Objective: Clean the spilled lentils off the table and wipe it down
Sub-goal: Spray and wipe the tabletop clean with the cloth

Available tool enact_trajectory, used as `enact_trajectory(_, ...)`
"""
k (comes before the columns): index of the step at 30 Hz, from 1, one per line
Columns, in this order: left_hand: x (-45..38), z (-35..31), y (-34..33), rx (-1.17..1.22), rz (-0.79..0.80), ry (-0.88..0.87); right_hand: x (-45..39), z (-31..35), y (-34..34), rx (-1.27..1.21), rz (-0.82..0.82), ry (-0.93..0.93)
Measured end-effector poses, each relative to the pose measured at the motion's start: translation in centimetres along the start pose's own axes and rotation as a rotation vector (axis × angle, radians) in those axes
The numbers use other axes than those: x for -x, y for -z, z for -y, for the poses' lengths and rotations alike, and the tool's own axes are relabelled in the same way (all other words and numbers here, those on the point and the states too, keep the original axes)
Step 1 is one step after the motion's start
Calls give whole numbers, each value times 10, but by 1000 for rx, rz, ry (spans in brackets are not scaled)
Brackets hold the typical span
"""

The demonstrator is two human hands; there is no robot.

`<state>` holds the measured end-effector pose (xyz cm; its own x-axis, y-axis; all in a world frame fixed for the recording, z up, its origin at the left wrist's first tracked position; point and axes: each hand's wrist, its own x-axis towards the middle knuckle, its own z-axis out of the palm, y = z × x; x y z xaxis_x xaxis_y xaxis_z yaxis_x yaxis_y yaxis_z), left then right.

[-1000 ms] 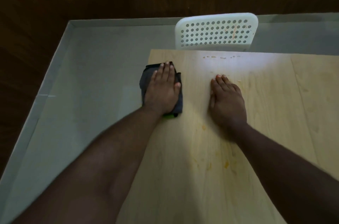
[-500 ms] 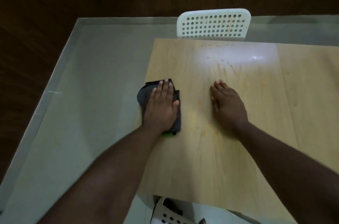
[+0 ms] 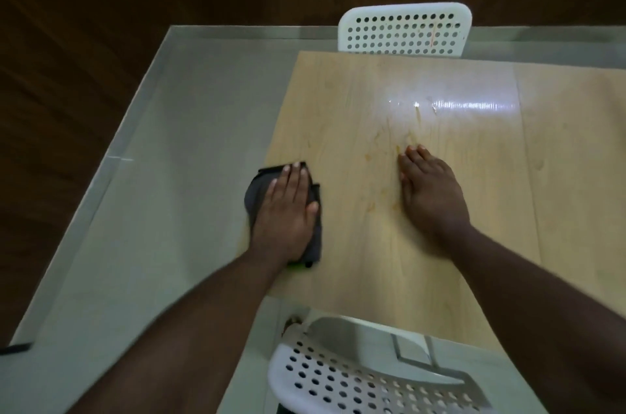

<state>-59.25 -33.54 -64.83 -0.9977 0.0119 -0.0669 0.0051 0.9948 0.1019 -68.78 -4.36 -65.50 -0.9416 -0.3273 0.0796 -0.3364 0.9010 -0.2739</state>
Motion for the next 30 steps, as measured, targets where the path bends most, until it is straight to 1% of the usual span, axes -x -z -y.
enact_trajectory(1,-11,-15,-1,8,-7,17,1,-1,-2,0,0,9)
enact_trajectory(2,-15,-30,-2,21,2,-3,1,-1,-2,-4,0,12)
enact_trajectory(5,21,-65,-11,18,9,-164,7,-5,-1,-21,3,3)
enact_trajectory(8,79,-50,-6,26,41,-235,6,-2,3,-50,6,5)
enact_trajectory(10,92,-23,-1,29,61,-236,4,0,5,-57,3,-4)
enact_trajectory(12,75,-3,0,3,62,-190,4,2,5,-46,5,-12)
enact_trajectory(14,33,0,0,-8,49,-111,2,2,2,-35,6,-8)
enact_trajectory(17,-36,-31,1,14,26,-18,3,-1,-1,-25,-2,-8)
enact_trajectory(19,-59,-63,-1,38,16,-51,4,-2,-1,-31,-2,-1)
enact_trajectory(22,-32,-88,-6,25,49,-189,10,-4,1,-79,36,0)
enact_trajectory(24,-7,-78,-3,30,68,-255,8,-9,6,-100,71,13)
enact_trajectory(26,-8,-54,2,41,77,-262,1,-22,13,-100,97,50)
enact_trajectory(27,-18,-42,4,38,74,-232,-5,-31,17,-98,103,49)
enact_trajectory(30,-77,-21,9,7,57,-113,-37,-67,34,-100,71,-60)
